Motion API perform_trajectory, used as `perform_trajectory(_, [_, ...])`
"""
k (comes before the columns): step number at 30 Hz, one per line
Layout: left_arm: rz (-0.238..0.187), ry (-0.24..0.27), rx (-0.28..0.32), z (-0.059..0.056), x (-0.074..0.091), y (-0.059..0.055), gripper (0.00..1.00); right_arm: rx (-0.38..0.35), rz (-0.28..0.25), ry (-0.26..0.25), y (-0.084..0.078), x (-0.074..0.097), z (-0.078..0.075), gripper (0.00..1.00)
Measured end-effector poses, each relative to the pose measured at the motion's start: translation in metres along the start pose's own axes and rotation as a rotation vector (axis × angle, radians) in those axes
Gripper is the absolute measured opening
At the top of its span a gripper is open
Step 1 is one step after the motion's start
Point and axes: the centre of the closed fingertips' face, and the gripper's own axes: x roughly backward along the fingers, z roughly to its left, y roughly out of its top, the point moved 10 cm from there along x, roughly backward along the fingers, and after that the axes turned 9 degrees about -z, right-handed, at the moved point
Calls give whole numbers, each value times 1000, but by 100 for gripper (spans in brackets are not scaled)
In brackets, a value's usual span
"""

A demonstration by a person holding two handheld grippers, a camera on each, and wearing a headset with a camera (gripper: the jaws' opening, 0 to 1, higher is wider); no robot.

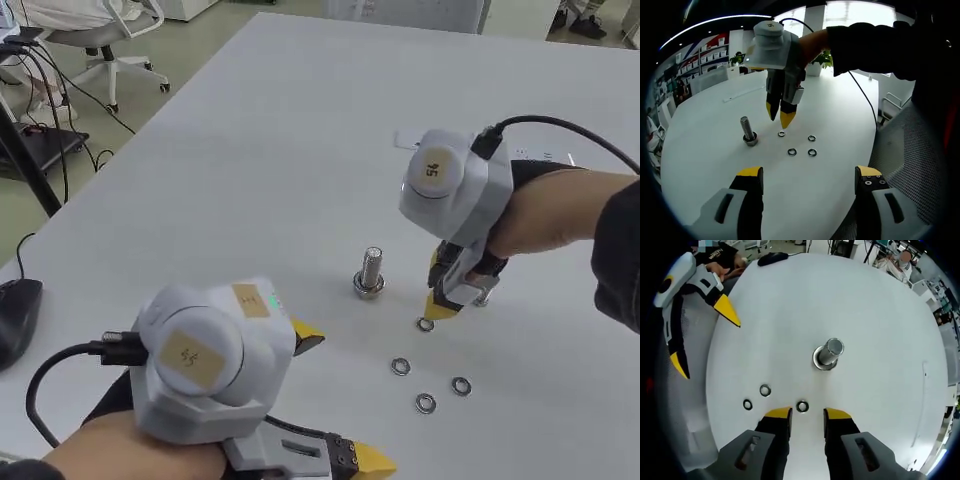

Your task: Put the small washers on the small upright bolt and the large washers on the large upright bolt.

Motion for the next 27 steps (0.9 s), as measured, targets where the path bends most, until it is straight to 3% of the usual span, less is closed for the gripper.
perform_trajectory(11, [1,-2,-2,-1,1,0,74,-17,25,11,-11,-15,5,26])
perform_trajectory(27, [0,-8,1,-2,1,-1,74,-13,18,9,-10,-24,5,23])
